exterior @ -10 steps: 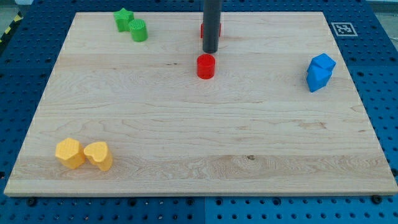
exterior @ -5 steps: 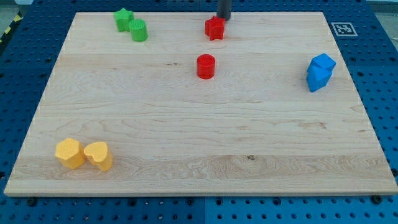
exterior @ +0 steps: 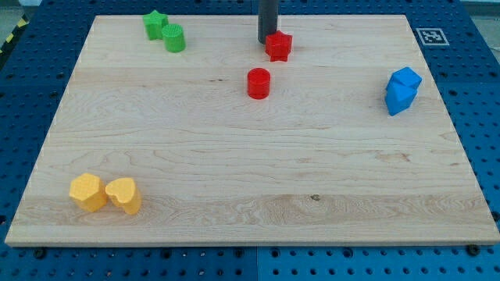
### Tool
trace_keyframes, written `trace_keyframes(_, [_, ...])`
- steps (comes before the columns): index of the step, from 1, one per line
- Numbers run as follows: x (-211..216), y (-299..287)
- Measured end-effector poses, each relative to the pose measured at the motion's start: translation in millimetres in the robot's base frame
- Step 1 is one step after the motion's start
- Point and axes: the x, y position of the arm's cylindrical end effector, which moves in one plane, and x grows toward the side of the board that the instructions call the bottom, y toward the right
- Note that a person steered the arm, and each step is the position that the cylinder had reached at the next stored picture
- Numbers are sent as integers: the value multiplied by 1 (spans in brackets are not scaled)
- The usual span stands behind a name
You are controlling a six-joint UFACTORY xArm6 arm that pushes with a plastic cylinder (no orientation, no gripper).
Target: Push the red star above the red circle
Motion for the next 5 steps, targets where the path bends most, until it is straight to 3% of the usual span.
trace_keyframes(2, [-16,68])
trace_keyframes(5, [17,62])
